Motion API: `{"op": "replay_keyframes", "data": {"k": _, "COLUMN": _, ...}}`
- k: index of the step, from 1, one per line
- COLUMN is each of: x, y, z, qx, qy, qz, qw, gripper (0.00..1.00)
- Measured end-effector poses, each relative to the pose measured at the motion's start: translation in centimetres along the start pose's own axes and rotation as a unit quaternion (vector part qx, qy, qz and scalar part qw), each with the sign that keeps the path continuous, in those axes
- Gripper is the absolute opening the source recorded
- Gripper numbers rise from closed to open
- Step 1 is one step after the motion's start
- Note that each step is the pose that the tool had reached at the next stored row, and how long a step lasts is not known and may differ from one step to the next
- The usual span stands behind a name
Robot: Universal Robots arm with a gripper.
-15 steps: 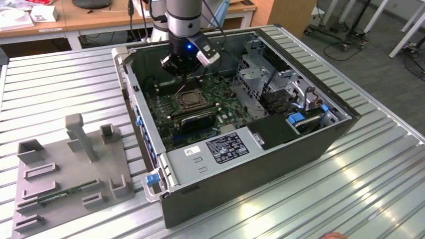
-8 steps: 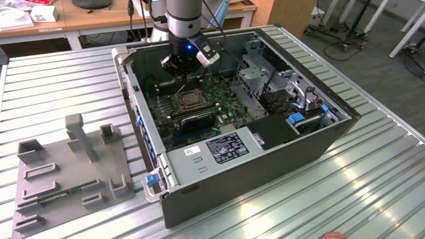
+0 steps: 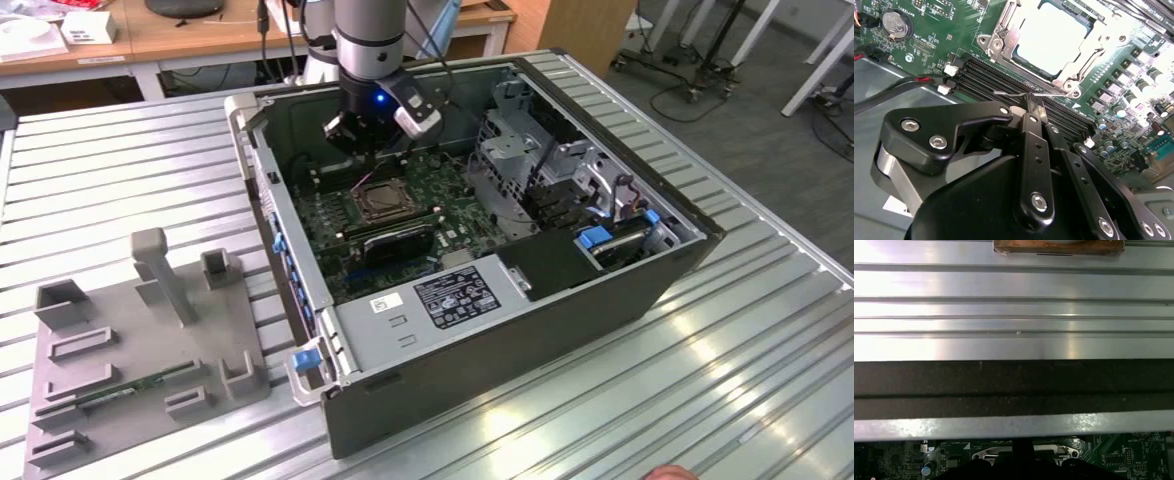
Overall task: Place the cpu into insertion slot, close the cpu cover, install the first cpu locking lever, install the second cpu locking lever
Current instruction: 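Install the first cpu locking lever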
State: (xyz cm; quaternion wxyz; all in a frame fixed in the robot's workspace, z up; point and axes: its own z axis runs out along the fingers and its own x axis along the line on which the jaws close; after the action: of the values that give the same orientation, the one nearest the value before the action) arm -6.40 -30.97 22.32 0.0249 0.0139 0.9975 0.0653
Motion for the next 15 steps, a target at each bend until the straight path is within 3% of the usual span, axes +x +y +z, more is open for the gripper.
{"op": "replay_keyframes", "data": {"k": 15, "x": -0.64, "y": -0.12, "z": 0.88, "qx": 0.0001, "qy": 0.0000, "qz": 0.000, "qw": 1.00000, "gripper": 0.11}}
